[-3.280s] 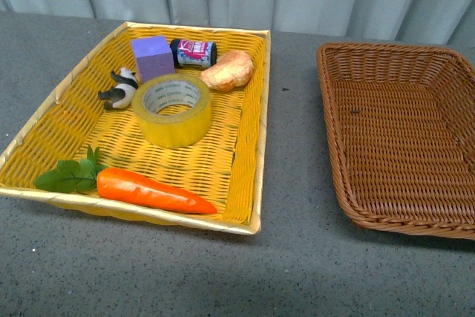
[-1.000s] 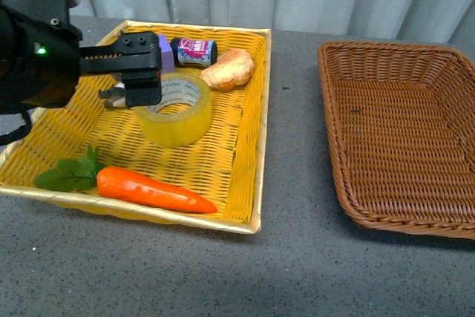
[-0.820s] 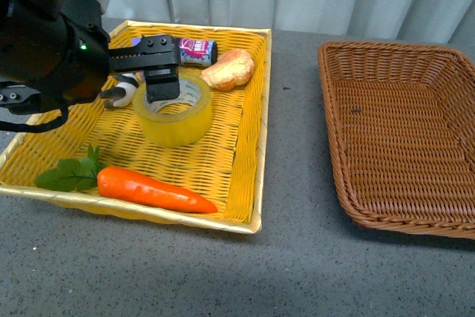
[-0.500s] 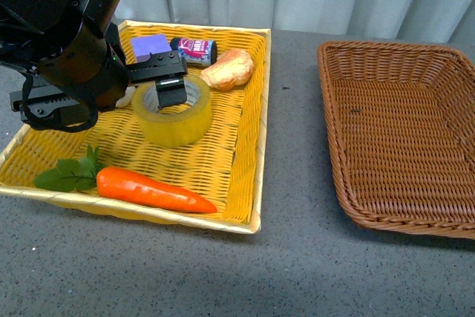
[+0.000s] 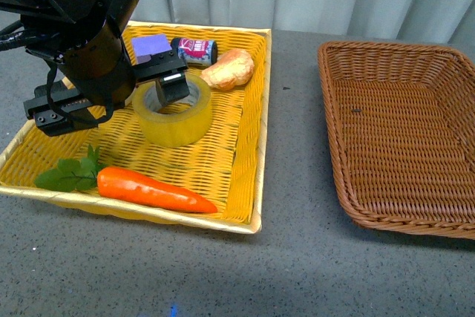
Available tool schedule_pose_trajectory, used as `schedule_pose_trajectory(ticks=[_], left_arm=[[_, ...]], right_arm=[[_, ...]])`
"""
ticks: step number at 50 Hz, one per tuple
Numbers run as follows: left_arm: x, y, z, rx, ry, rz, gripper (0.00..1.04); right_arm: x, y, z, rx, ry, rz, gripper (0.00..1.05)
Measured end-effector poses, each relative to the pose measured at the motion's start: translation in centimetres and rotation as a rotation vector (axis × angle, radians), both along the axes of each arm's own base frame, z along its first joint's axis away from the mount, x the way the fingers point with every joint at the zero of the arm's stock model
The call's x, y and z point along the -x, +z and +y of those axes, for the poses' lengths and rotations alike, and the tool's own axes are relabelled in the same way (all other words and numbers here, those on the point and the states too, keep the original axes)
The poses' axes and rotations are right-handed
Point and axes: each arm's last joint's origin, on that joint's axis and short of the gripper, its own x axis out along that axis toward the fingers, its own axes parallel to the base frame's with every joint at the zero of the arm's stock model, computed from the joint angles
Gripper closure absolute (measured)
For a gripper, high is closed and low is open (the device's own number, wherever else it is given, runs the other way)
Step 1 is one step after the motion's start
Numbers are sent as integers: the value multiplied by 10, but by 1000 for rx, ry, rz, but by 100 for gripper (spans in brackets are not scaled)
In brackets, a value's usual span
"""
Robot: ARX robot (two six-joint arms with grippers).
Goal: Move tape to another basket
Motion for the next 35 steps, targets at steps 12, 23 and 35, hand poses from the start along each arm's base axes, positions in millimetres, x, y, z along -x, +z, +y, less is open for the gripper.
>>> schedule_pose_trajectory(ticks=[12, 23, 35], left_arm=[[-5, -2, -4, 4, 26, 10, 7], [-9, -2, -7, 11, 31, 20, 46], [-11, -1, -12, 15, 29, 24, 83]], right_arm=[[0, 0, 0, 0, 0, 0, 9], [0, 0, 0, 0, 0, 0, 9], [0, 0, 0, 0, 0, 0, 9]])
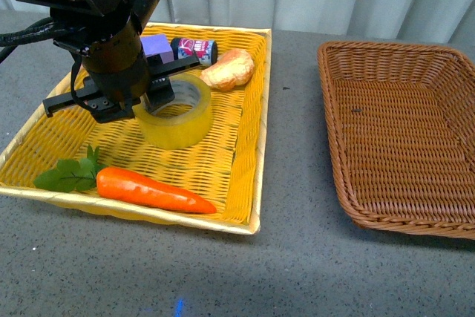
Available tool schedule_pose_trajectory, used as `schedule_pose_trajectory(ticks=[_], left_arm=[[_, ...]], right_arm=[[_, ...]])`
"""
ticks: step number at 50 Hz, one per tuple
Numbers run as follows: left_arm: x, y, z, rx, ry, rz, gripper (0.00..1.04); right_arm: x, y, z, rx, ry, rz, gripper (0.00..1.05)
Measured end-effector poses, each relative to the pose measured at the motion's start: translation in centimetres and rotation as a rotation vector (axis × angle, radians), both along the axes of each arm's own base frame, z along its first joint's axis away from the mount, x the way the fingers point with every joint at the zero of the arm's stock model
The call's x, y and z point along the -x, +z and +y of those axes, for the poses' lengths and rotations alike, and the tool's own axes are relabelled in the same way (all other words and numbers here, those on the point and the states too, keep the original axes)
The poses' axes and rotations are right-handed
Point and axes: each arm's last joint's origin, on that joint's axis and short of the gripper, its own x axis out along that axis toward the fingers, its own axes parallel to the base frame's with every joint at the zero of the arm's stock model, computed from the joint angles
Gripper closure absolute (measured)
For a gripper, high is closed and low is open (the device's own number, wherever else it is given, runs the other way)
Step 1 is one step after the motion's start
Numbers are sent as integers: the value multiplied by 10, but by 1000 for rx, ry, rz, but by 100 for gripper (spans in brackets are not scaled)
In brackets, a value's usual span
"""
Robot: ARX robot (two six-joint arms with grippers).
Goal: Move tape to another basket
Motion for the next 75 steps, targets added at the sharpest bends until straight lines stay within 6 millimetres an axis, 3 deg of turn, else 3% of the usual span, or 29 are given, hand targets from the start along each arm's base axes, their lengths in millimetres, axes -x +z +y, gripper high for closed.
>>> schedule_pose_trajectory(ticks=[4, 18, 30, 36, 49, 59, 75], left_arm=[[-1, 1, -2, -1, -10, 1, 90], [-1, 12, -1, 1, -192, -85, 91], [-10, 68, -4, -76, -444, -329, 91], [-8, 96, -30, -105, -766, -492, 91], [21, 107, -107, -179, -1365, -621, 91], [25, 113, -127, -245, -1546, -625, 91], [24, 106, -131, -279, -1615, -609, 91]], right_arm=[[0, 0, 0, 0, 0, 0, 9], [0, 0, 0, 0, 0, 0, 9], [0, 0, 0, 0, 0, 0, 9], [0, 0, 0, 0, 0, 0, 9], [0, 0, 0, 0, 0, 0, 9], [0, 0, 0, 0, 0, 0, 9], [0, 0, 0, 0, 0, 0, 9]])
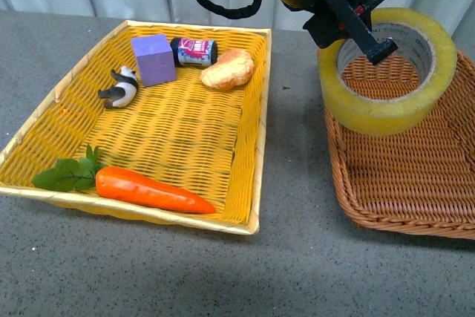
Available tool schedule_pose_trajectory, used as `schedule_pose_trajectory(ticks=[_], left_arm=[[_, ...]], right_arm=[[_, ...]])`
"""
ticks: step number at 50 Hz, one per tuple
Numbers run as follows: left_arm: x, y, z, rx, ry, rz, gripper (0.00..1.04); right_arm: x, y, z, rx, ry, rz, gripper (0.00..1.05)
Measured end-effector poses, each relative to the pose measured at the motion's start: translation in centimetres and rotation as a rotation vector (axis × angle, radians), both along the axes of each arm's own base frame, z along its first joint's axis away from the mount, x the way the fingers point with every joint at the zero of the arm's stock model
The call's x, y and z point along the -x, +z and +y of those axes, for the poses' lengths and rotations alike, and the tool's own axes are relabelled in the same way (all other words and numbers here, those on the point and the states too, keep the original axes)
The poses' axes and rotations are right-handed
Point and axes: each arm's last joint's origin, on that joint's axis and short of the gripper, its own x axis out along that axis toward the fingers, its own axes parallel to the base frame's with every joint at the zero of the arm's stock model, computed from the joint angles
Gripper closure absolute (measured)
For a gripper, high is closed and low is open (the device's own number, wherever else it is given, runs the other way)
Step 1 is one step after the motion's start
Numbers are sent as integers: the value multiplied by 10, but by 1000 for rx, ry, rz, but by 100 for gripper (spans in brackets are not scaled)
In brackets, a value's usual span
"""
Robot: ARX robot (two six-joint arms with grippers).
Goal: Move tape to another basket
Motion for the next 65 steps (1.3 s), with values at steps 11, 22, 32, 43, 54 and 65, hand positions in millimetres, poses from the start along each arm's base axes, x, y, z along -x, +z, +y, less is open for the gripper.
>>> schedule_pose_trajectory(ticks=[11, 22, 32, 43, 54, 65], left_arm=[[0, 1, 0, -1, -3, -5, 91], [0, 1, 0, -2, -4, -6, 91], [0, 1, -1, -2, -4, -6, 91], [0, 1, -1, -2, -5, -6, 91], [0, 1, -1, -2, -5, -6, 91], [0, 1, -1, -2, -5, -6, 91]], right_arm=[[-15, 8, 0, 224, 82, 222, 9], [-75, 32, 3, 230, 135, 336, 9], [-113, 37, 19, 200, 206, 441, 9], [-156, 41, 42, 178, 183, 518, 9], [-179, 31, 50, 139, 147, 608, 9], [-191, 27, 52, 114, 119, 668, 9]])
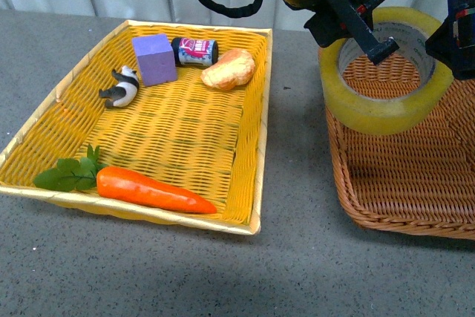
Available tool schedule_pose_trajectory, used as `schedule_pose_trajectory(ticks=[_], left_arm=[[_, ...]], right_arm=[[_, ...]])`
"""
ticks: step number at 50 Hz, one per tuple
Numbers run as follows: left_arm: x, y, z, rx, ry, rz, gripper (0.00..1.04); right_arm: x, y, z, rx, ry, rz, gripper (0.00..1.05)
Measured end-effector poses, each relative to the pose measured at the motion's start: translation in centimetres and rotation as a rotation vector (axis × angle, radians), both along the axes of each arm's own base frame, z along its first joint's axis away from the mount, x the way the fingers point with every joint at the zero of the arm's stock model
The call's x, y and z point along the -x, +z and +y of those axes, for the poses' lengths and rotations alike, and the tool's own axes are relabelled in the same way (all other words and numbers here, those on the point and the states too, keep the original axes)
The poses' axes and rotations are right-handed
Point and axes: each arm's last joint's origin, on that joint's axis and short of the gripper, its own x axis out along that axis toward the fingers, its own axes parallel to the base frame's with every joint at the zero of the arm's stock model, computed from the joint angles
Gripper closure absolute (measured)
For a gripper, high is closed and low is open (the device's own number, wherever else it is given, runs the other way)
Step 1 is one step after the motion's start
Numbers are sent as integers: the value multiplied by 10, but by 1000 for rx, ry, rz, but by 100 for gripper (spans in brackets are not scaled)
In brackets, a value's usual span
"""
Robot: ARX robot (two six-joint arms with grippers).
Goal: Move tape to another basket
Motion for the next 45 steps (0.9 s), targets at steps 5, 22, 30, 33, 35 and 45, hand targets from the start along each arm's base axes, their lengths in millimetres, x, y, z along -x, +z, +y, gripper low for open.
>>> schedule_pose_trajectory(ticks=[5, 22, 30, 33, 35, 45], left_arm=[[0, 0, 0, 0, 0, 0, 91], [0, 0, 0, 1, -1, 0, 91], [1, 0, -2, 1, -5, 0, 91], [1, 0, -3, 2, -7, 0, 91], [2, 1, -3, 9, -10, 7, 91], [4, 3, -12, 39, 91, -74, 89]], right_arm=[[-2, -3, 1, -3, -5, 14, 9], [-5, -4, 6, -36, -18, 35, 43], [-6, -5, 9, -69, -16, 64, 69], [-6, -5, 9, -79, -21, 71, 81], [-6, -6, 9, -82, -35, 76, 87], [-11, -8, 4, -92, -69, 79, 91]])
